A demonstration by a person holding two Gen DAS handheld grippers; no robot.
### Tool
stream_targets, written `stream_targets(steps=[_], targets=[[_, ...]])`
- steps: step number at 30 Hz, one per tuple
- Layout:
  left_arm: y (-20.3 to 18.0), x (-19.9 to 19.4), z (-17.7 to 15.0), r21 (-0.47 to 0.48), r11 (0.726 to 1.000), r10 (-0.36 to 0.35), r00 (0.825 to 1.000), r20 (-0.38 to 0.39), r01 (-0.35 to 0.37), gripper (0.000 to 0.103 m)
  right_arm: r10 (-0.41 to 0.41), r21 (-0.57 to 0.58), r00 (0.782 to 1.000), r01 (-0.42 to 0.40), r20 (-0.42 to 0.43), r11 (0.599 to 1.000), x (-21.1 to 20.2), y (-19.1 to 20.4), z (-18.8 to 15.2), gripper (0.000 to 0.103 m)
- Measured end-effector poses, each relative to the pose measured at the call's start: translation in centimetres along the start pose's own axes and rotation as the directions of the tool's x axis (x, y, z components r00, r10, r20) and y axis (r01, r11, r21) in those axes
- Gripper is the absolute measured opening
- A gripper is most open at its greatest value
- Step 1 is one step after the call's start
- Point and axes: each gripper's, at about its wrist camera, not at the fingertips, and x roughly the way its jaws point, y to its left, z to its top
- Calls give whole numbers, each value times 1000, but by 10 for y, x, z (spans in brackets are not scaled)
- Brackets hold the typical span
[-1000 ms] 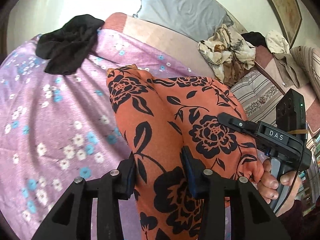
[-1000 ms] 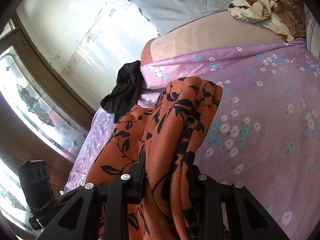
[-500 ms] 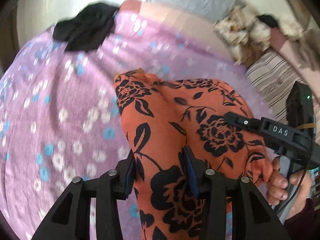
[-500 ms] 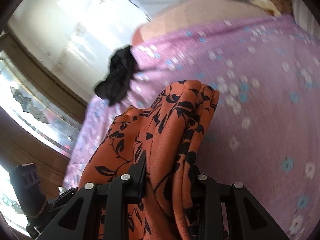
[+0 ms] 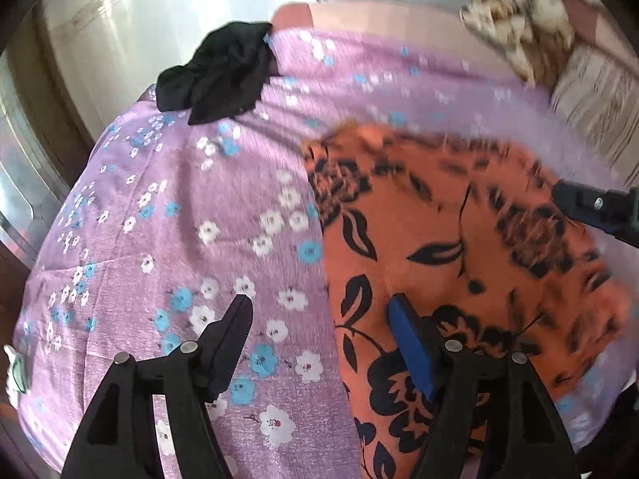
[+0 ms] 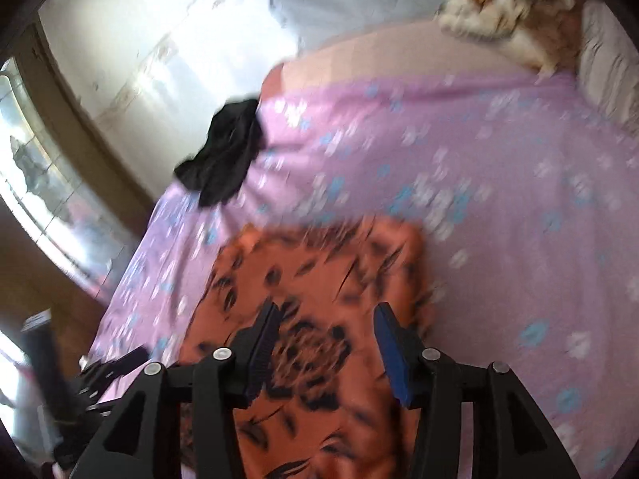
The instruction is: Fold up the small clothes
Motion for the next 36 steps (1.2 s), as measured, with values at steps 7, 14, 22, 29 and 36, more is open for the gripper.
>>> stream_targets(steps=[7, 14, 22, 29, 36], targets=[[1, -40, -15, -59, 998, -4, 998, 66, 8, 71, -65, 33, 994, 68, -89, 997, 2, -6, -12, 52], [-4, -121, -31, -120, 993, 25, 980, 196, -1, 78, -88, -67, 995, 90, 40, 994, -73, 14, -25, 52], [-2, -205, -24, -175, 981, 133, 944, 303, -82, 90, -72, -179, 982, 103, 172, 978, -167, 53, -30, 62], [-4, -272, -18, -210, 969, 204, 896, 394, -128, 100, -28, -241, 966, 92, 257, 966, -236, 81, -38, 67], [-11, -313, -21, -222, 965, 228, 874, 428, -143, 103, 10, -257, 954, 70, 298, 964, -278, 91, -47, 68]])
